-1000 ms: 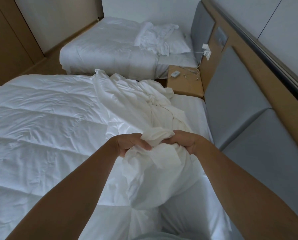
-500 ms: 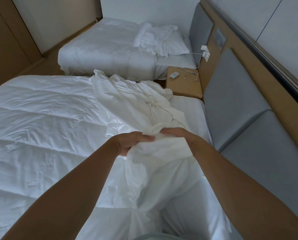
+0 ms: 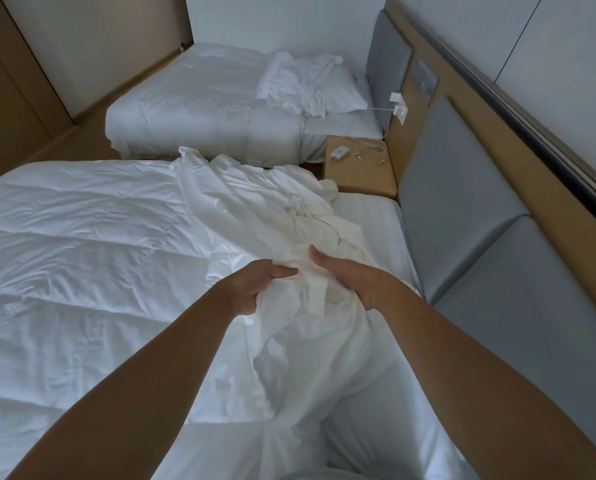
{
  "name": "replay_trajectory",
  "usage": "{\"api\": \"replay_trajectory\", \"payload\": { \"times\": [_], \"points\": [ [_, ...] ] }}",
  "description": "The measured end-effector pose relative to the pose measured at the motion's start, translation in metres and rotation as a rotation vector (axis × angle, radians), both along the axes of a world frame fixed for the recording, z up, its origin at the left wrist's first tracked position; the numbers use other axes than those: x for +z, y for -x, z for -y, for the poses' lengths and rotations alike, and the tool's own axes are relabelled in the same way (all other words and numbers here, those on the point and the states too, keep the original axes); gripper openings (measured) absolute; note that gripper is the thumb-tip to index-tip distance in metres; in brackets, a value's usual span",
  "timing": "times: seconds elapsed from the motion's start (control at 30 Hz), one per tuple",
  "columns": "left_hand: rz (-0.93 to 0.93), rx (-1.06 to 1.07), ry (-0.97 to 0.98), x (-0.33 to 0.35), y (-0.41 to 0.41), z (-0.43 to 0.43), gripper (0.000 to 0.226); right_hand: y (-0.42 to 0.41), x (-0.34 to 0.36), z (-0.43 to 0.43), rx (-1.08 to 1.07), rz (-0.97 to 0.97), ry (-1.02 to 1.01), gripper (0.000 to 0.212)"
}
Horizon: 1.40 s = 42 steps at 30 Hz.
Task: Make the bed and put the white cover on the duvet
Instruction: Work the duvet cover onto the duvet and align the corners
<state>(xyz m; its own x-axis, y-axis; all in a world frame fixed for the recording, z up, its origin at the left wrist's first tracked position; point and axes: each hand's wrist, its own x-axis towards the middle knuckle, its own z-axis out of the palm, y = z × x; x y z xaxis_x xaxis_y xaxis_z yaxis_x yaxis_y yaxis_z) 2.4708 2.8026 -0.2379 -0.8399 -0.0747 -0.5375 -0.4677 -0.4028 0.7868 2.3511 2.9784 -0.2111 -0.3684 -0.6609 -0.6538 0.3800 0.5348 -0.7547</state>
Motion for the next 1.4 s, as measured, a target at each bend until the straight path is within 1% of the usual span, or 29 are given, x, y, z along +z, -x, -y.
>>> {"api": "replay_trajectory", "payload": {
  "times": [0.07, 0.1, 0.13, 0.2, 0.27, 0.3, 0.33, 0.37, 0.4, 0.43, 0.47, 0.53, 0.6, 0.67, 0.73, 0.77, 0.8, 0.83, 0.87, 0.9, 0.97, 1.0, 1.03, 1.1, 1.17, 1.23, 1.33, 1.4],
  "points": [
    [-0.015, 0.003, 0.07, 0.003, 0.001, -0.003, 0.027, -0.001, -0.007, -0.007, 0.156, 0.101, 0.027, 0.091],
    [-0.022, -0.009, 0.099, 0.004, 0.001, -0.005, 0.025, -0.001, -0.012, -0.009, 0.219, 0.122, 0.051, 0.096],
    [-0.03, -0.015, 0.131, 0.006, 0.002, -0.008, 0.022, -0.002, -0.016, -0.011, 0.261, 0.133, 0.072, 0.094],
    [-0.035, 0.012, 0.194, 0.007, 0.003, -0.013, 0.018, -0.009, -0.019, -0.011, 0.271, 0.129, 0.109, 0.071],
    [-0.028, 0.016, 0.17, 0.008, 0.004, -0.012, 0.024, -0.015, -0.019, -0.012, 0.185, 0.107, 0.146, 0.046],
    [-0.017, -0.021, 0.12, 0.006, 0.003, -0.01, 0.032, -0.015, -0.02, -0.013, 0.108, 0.103, 0.161, 0.04],
    [0.006, -0.075, 0.079, 0.007, 0.0, -0.007, 0.039, -0.014, -0.022, -0.014, 0.028, 0.107, 0.177, 0.039],
    [0.032, -0.137, 0.062, 0.007, -0.004, -0.005, 0.043, -0.013, -0.024, -0.015, -0.037, 0.105, 0.187, 0.045],
    [0.045, -0.205, 0.076, 0.006, -0.008, -0.003, 0.043, -0.013, -0.026, -0.015, -0.082, 0.083, 0.186, 0.052],
    [0.039, -0.28, 0.1, 0.005, -0.011, -0.002, 0.042, -0.013, -0.026, -0.014, -0.107, 0.057, 0.179, 0.054],
    [0.024, -0.358, 0.13, 0.006, -0.015, -0.002, 0.042, -0.015, -0.028, -0.013, -0.129, 0.031, 0.17, 0.05],
    [0.01, -0.482, 0.188, 0.008, -0.018, -0.006, 0.049, -0.019, -0.029, -0.011, -0.163, 0.001, 0.145, 0.033],
    [0.01, -0.528, 0.242, 0.006, -0.019, -0.01, 0.052, -0.023, -0.028, -0.008, -0.192, -0.011, 0.137, 0.027],
    [0.031, -0.478, 0.305, 0.003, -0.017, -0.013, 0.05, -0.025, -0.026, -0.005, -0.21, -0.022, 0.137, 0.03],
    [0.085, -0.286, 0.354, 0.001, -0.014, -0.014, 0.052, -0.024, -0.024, -0.008, -0.202, 0.019, 0.14, 0.038],
    [0.099, -0.17, 0.375, 0.002, -0.012, -0.013, 0.046, -0.023, -0.021, -0.012, -0.162, 0.036, 0.141, 0.04],
    [0.101, -0.064, 0.396, 0.005, -0.011, -0.012, 0.031, -0.023, -0.018, -0.016, -0.094, 0.029, 0.128, 0.039],
    [0.093, 0.013, 0.41, 0.007, -0.009, -0.011, 0.019, -0.024, -0.013, -0.019, 0.001, 0.006, 0.098, 0.033],
    [0.081, 0.053, 0.415, 0.009, -0.007, -0.011, 0.02, -0.027, -0.008, -0.021, 0.109, -0.014, 0.052, 0.025],
    [0.051, 0.06, 0.408, 0.009, -0.006, -0.013, 0.024, -0.032, -0.003, -0.019, 0.214, -0.033, -0.013, 0.021],
    [-0.028, 0.076, 0.333, 0.009, -0.004, -0.019, 0.028, -0.04, -0.001, -0.01, 0.35, -0.111, -0.137, 0.035],
    [-0.047, 0.106, 0.269, 0.008, -0.004, -0.022, 0.03, -0.042, -0.003, -0.005, 0.353, -0.13, -0.142, 0.042],
    [-0.059, 0.136, 0.208, 0.008, -0.003, -0.023, 0.031, -0.045, -0.006, 0.0, 0.307, -0.14, -0.121, 0.044],
    [-0.073, 0.142, 0.2, 0.007, -0.004, -0.021, 0.027, -0.045, -0.012, -0.001, 0.152, -0.119, -0.028, 0.037],
    [-0.049, 0.088, 0.257, 0.005, -0.007, -0.016, 0.027, -0.041, -0.018, -0.009, -0.04, -0.06, 0.071, 0.028],
    [0.007, -0.017, 0.226, 0.005, -0.011, -0.016, 0.037, -0.034, -0.024, -0.014, -0.178, -0.012, 0.13, 0.022],
    [0.055, -0.161, 0.188, 0.004, -0.02, -0.019, 0.034, -0.027, -0.026, -0.016, -0.238, -0.009, 0.12, 0.029],
    [0.087, -0.236, 0.102, 0.002, -0.024, -0.02, 0.041, -0.026, -0.022, -0.017, -0.22, -0.061, 0.073, 0.029]
  ]
}}
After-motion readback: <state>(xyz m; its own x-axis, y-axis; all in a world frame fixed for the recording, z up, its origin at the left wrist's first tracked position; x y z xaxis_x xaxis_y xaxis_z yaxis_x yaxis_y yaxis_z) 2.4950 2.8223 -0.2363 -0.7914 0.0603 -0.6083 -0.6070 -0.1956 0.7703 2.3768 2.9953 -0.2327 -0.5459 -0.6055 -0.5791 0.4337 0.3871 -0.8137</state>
